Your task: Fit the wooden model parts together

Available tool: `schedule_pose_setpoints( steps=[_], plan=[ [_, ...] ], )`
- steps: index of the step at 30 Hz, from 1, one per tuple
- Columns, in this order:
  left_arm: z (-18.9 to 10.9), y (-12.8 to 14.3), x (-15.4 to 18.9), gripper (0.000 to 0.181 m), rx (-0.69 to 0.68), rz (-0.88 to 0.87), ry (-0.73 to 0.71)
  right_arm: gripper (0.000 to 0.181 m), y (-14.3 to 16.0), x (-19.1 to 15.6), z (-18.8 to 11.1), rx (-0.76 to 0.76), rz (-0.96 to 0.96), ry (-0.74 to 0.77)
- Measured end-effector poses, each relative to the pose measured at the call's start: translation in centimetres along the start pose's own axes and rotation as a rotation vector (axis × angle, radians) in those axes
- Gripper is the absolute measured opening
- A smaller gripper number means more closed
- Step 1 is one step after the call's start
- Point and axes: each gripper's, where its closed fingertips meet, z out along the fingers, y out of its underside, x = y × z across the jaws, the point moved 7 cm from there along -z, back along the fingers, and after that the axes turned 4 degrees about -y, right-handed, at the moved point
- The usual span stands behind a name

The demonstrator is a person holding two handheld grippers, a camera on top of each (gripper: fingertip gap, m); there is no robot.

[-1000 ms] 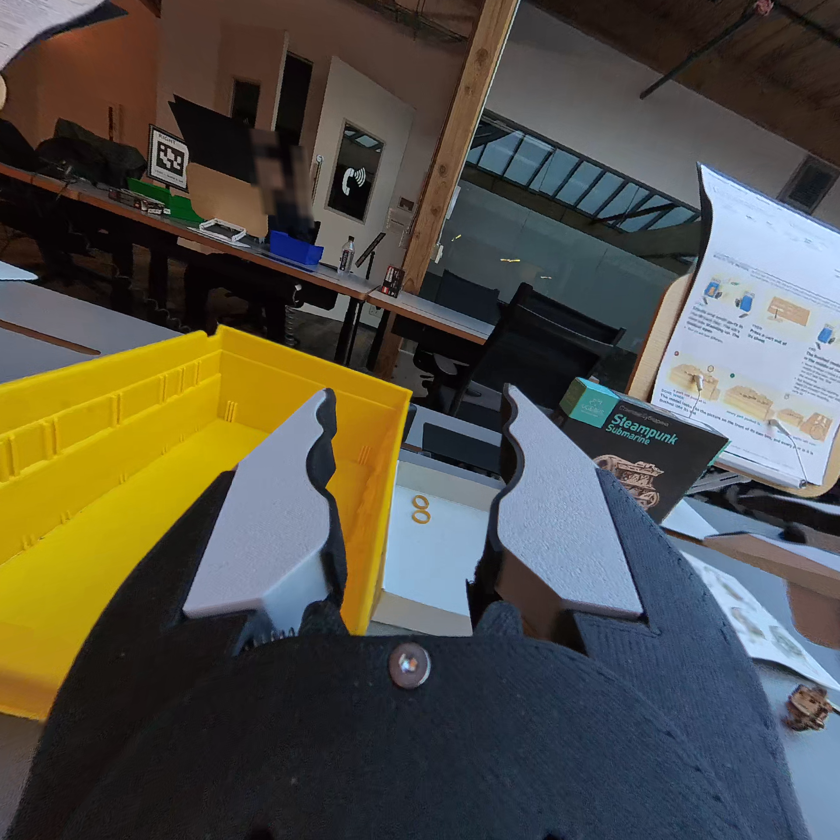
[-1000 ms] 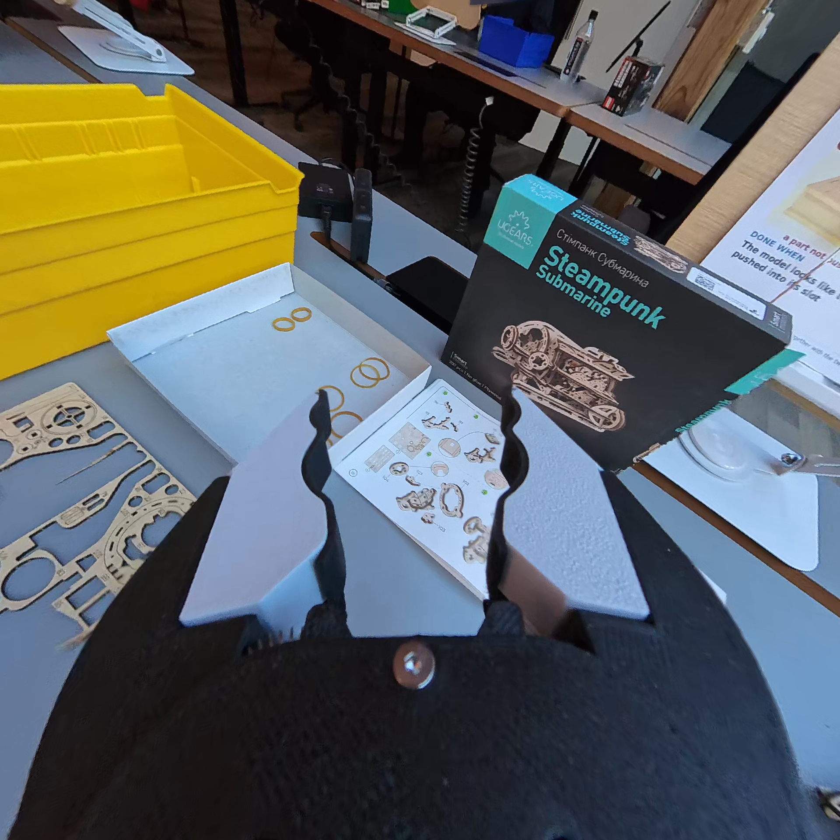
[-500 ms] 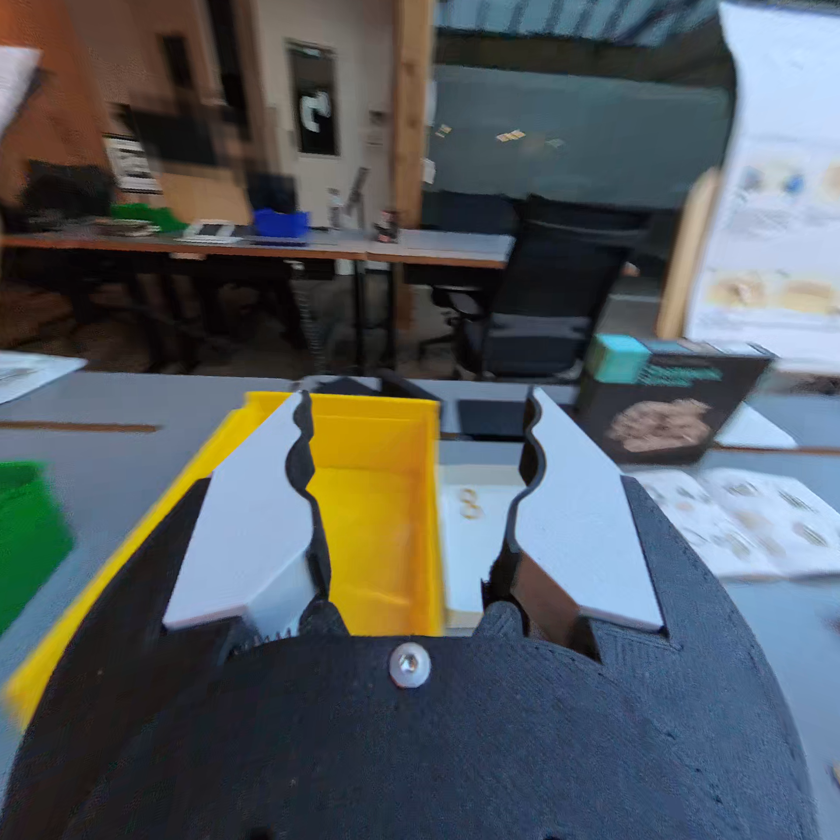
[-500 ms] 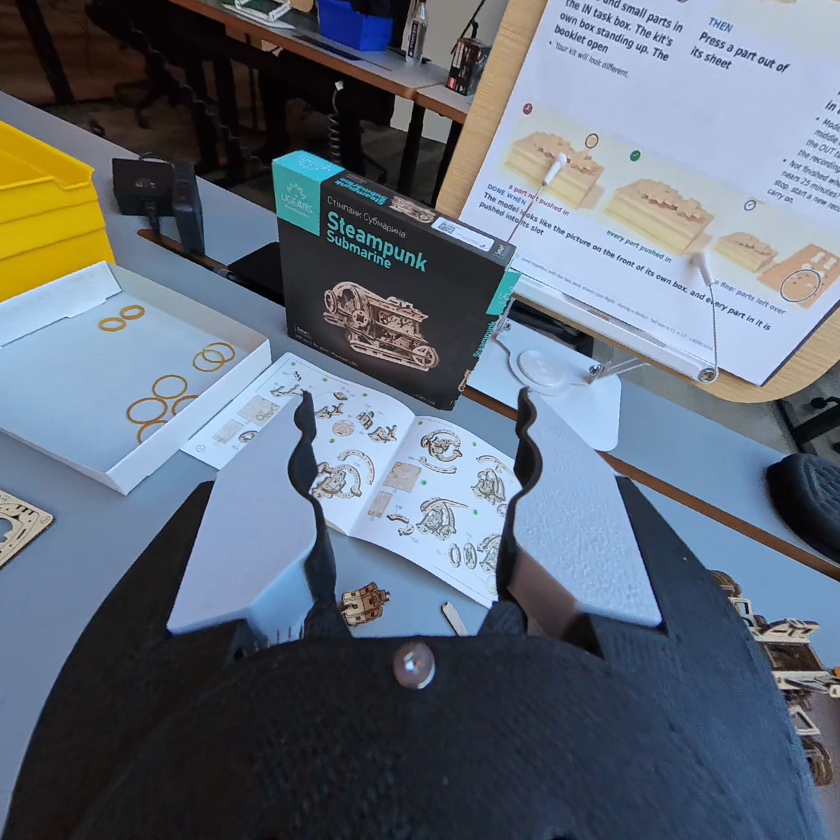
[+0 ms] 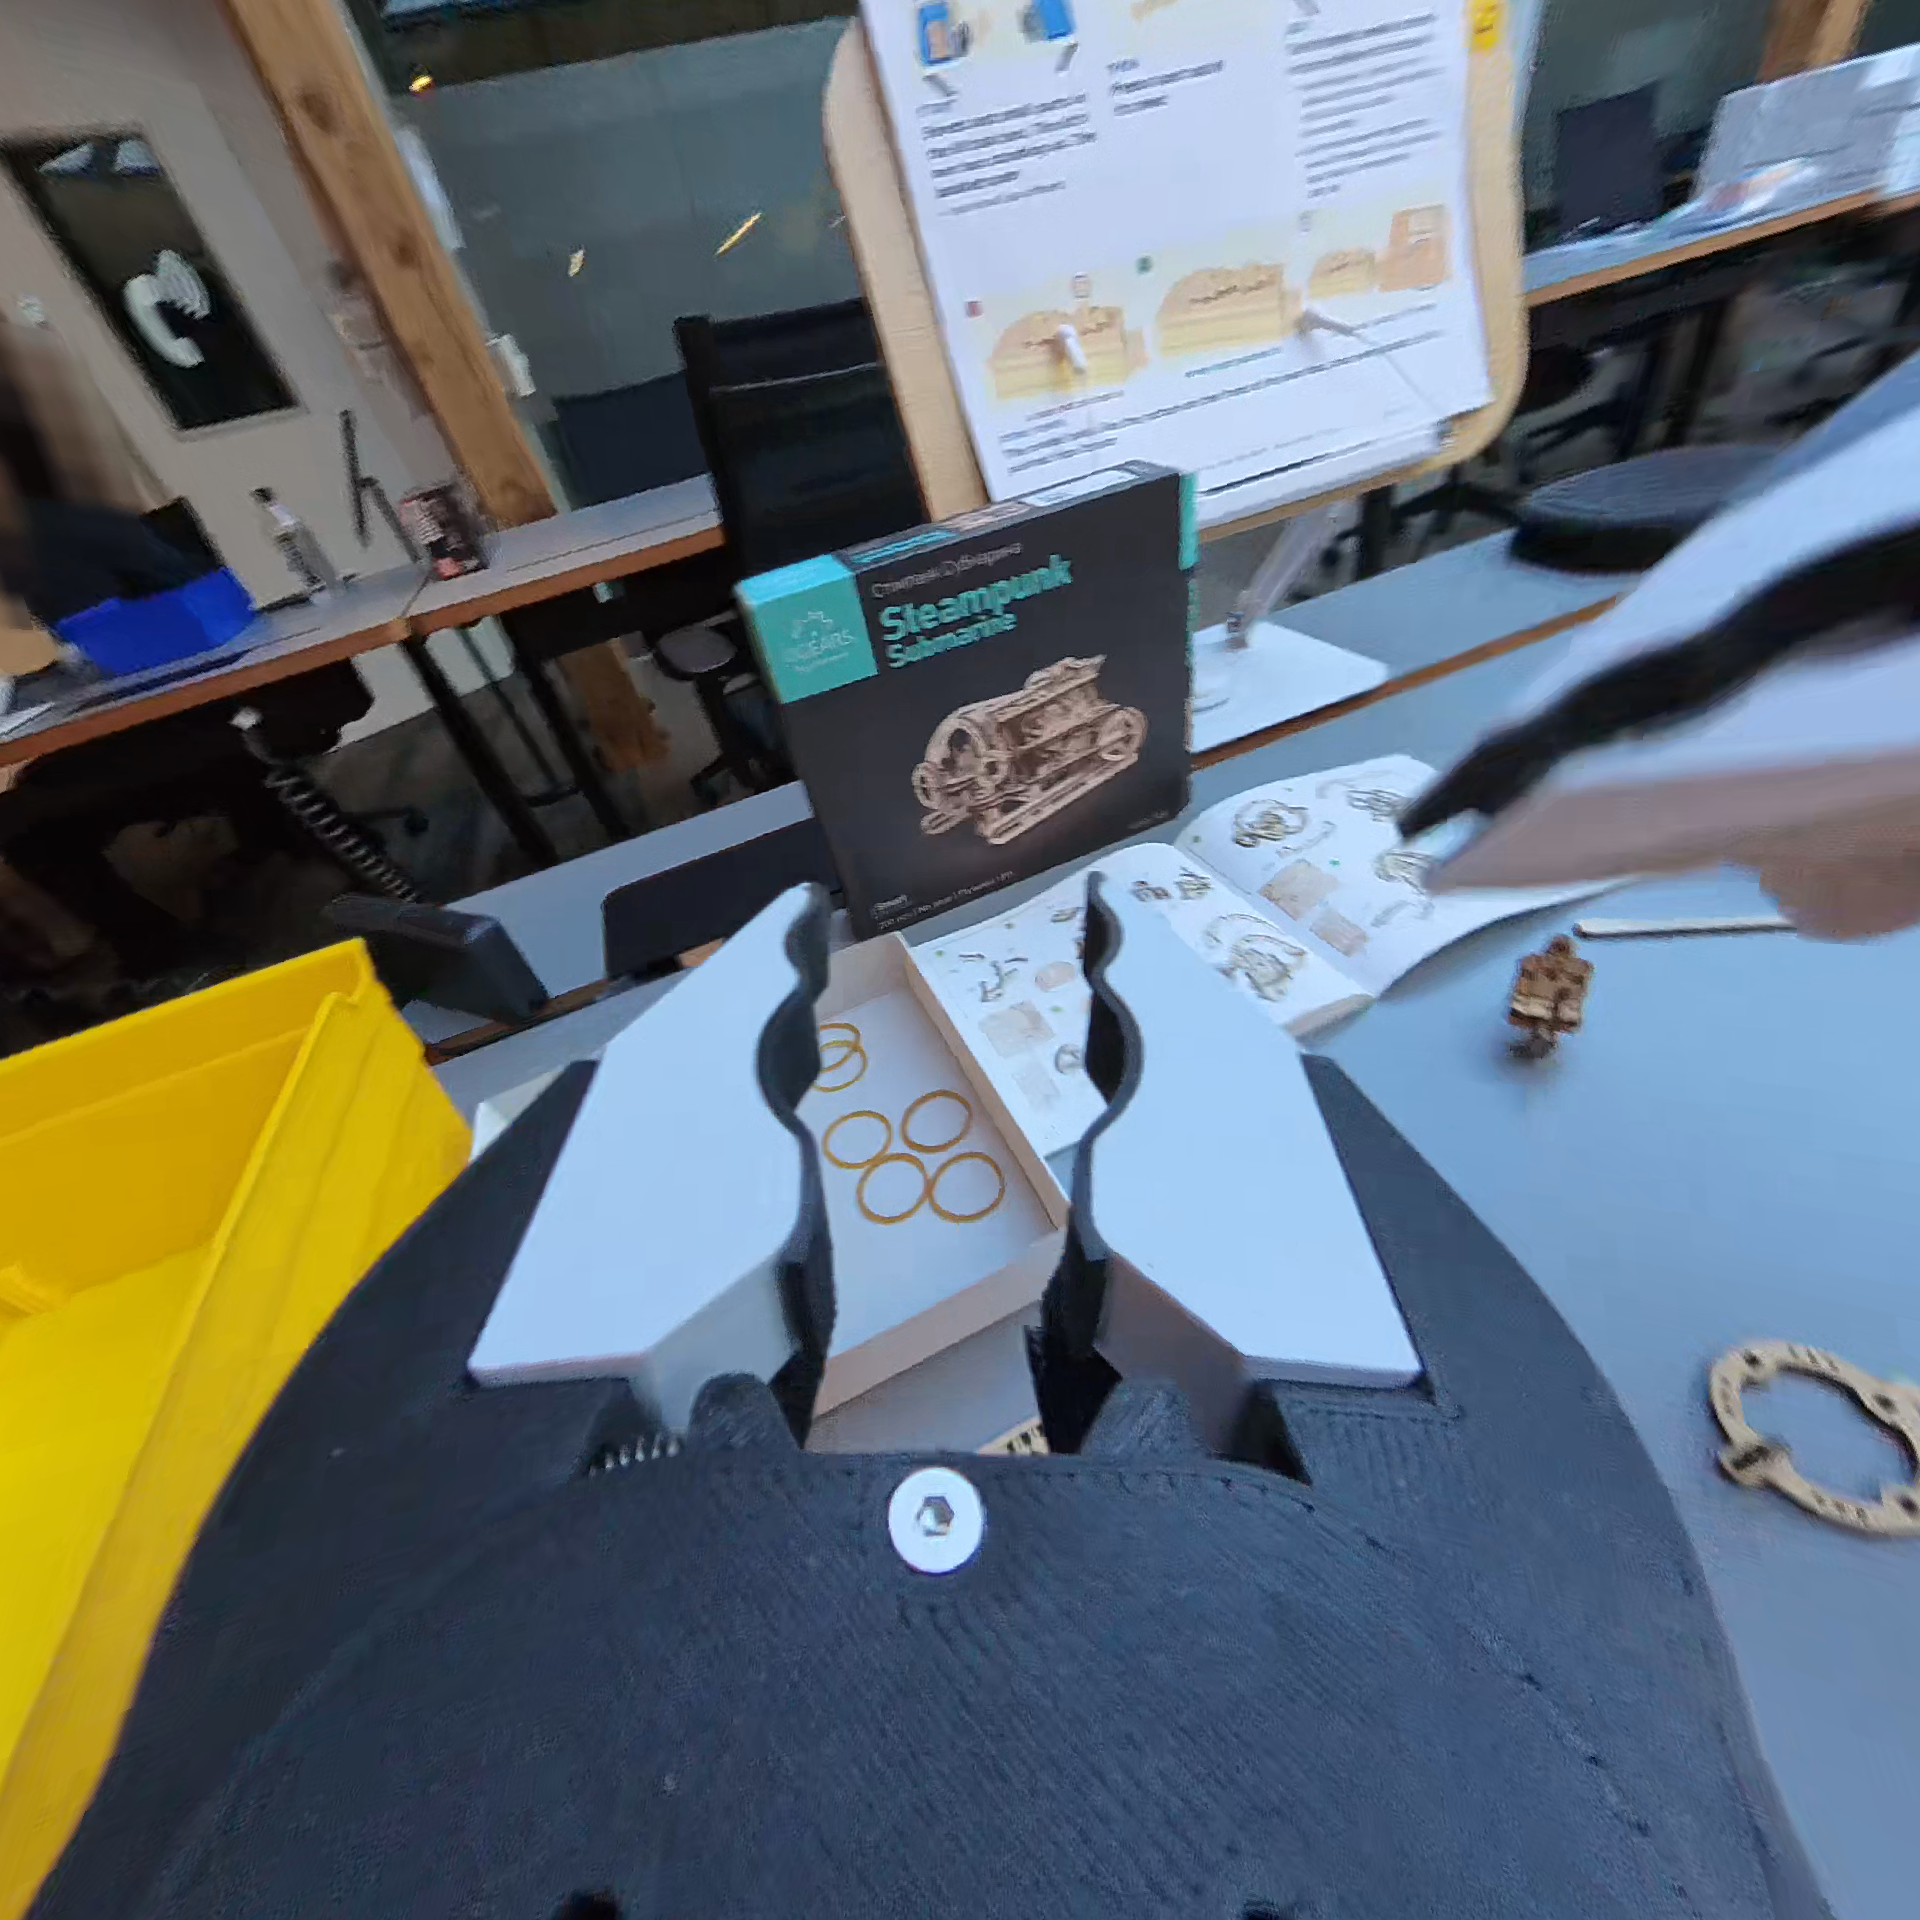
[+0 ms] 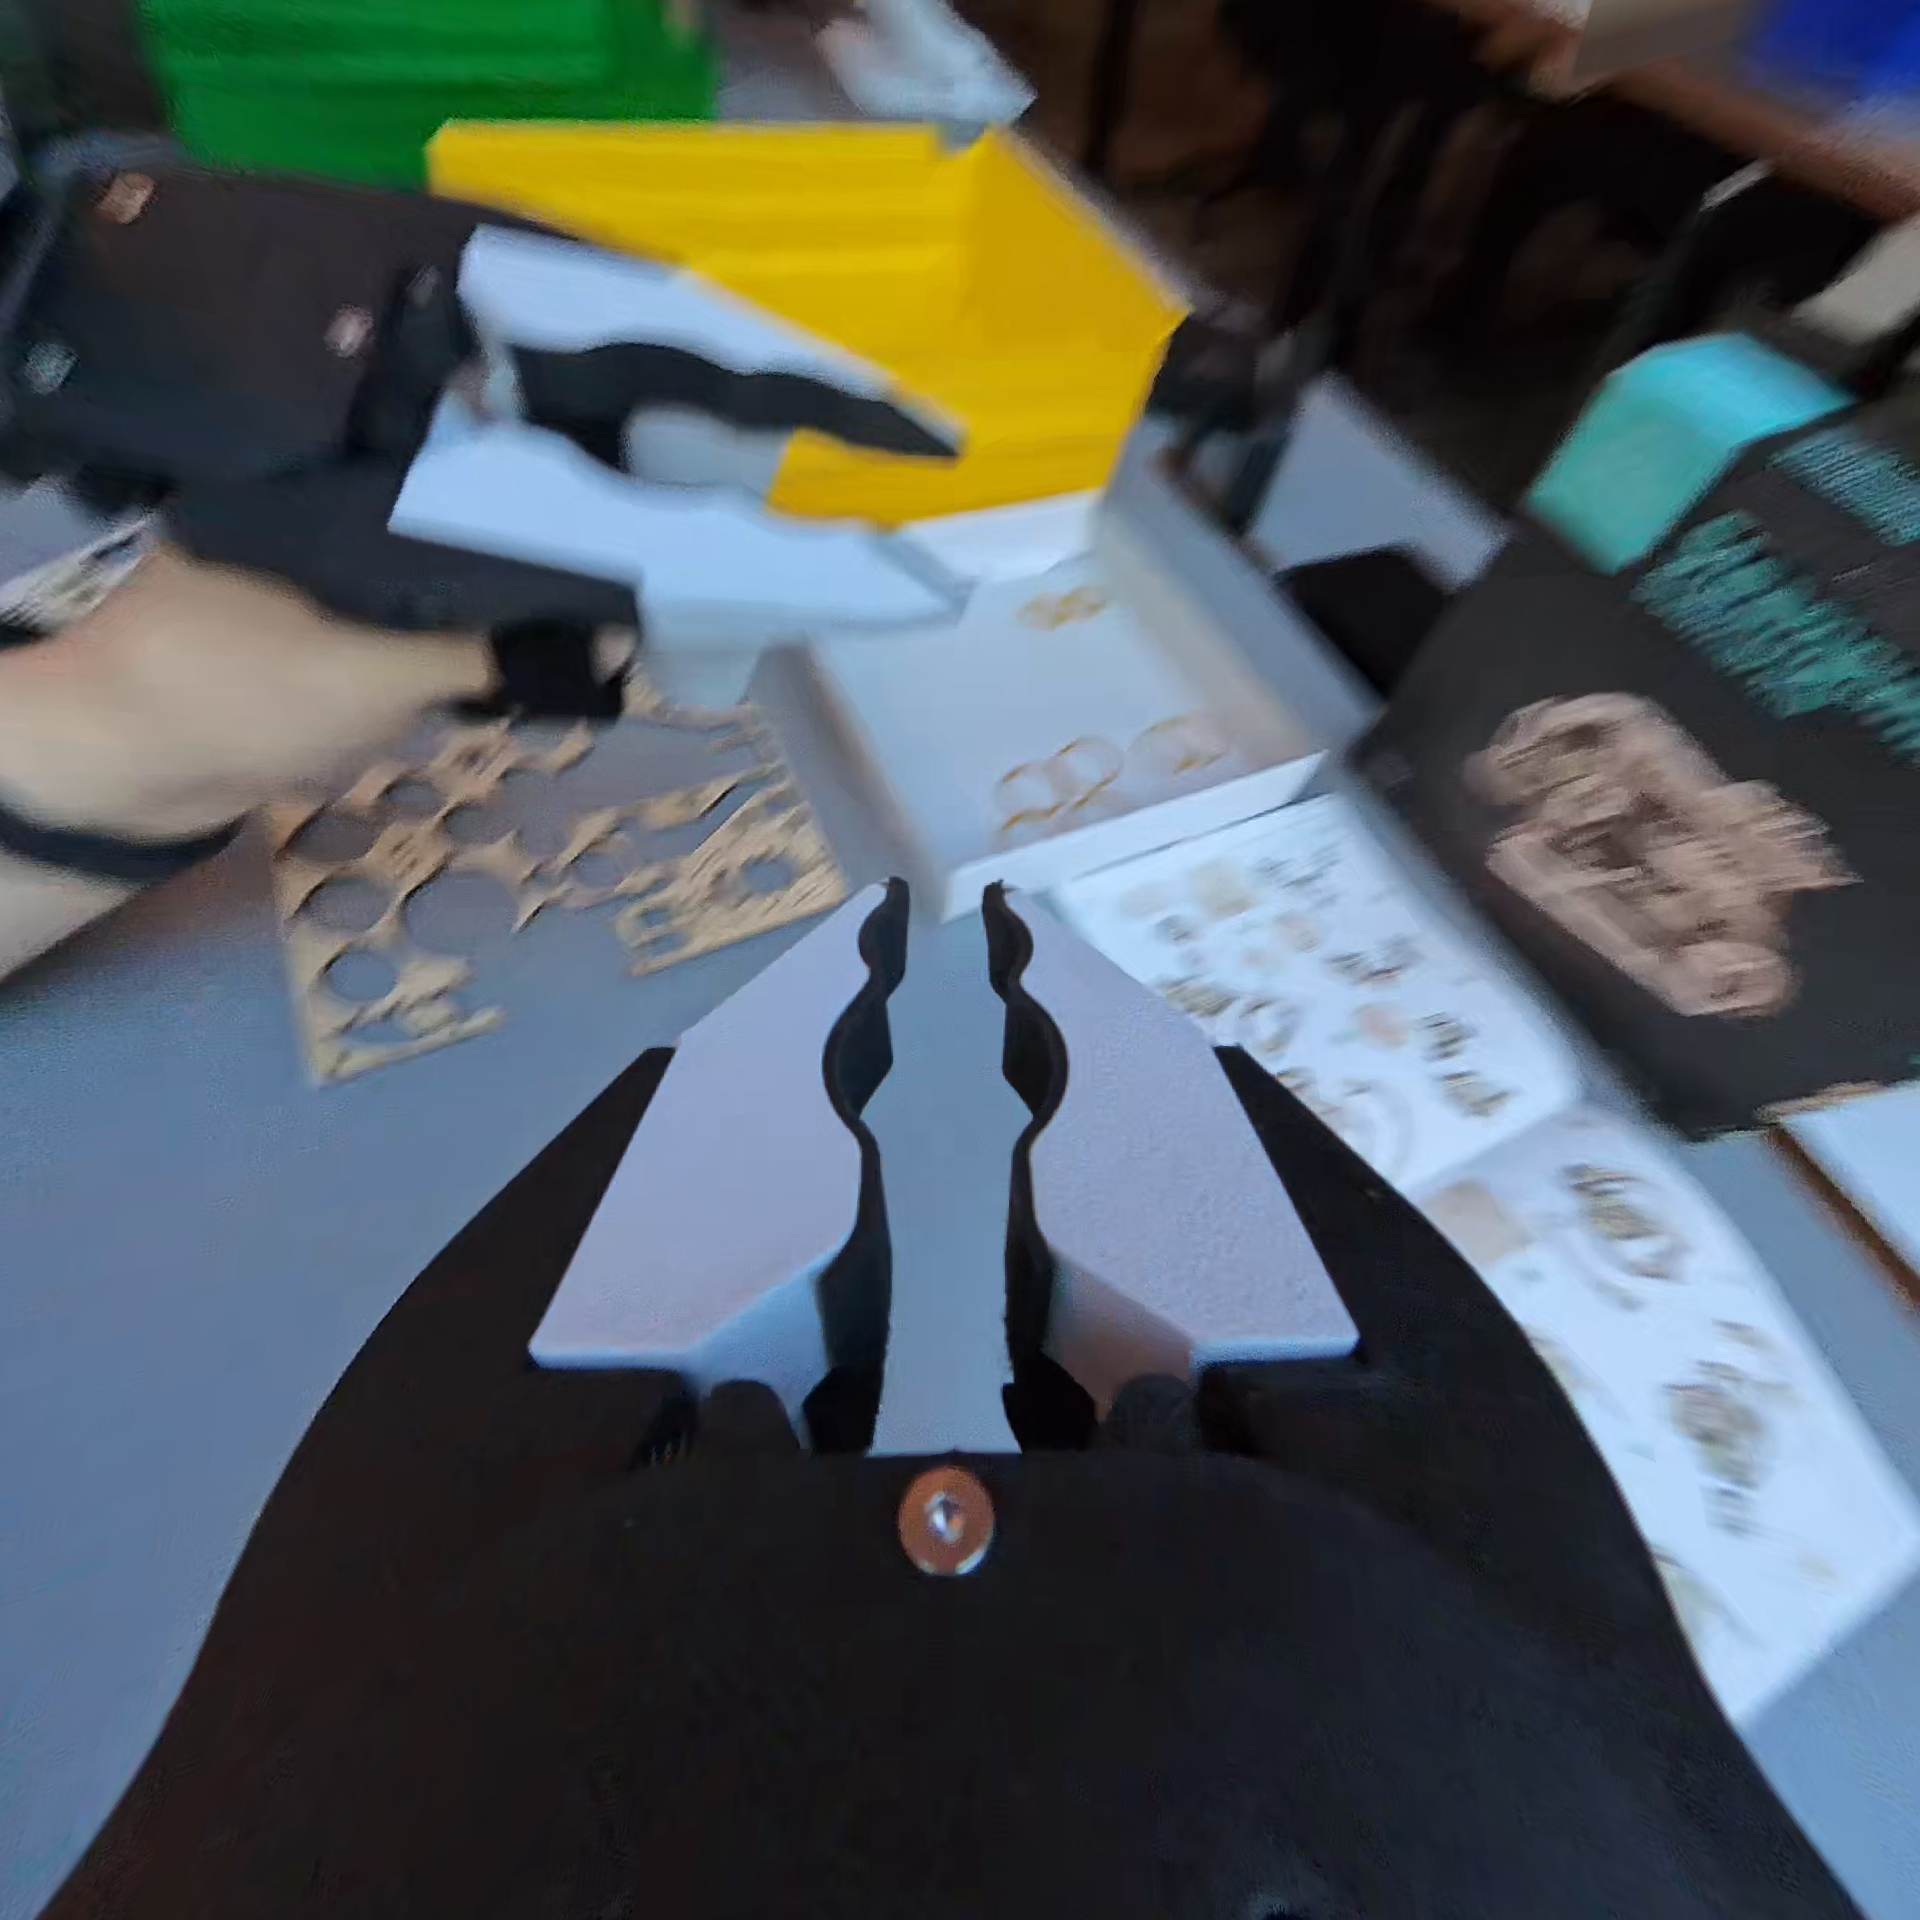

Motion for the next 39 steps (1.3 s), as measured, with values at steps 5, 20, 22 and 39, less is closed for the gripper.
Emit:
schedule_pose_setpoints(
  steps=[5,20,22,39],
  plan=[
    [-2.3,1.0,0.8,0.000,0.144,0.098,0.054,0.012,7.9,-4.2,1.1,-0.234,-0.072,-0.185],
    [-2.3,1.1,1.4,0.000,0.109,0.153,0.065,0.014,10.3,-5.4,1.4,-0.666,-0.210,-0.230],
    [-2.2,1.3,1.4,0.000,0.097,0.151,0.067,0.013,10.0,-5.3,1.6,-0.685,-0.229,-0.219],
    [-2.4,0.9,1.9,0.000,0.116,0.168,0.066,0.002,10.0,-5.5,1.8,-0.716,-0.306,-0.234]
  ],
)
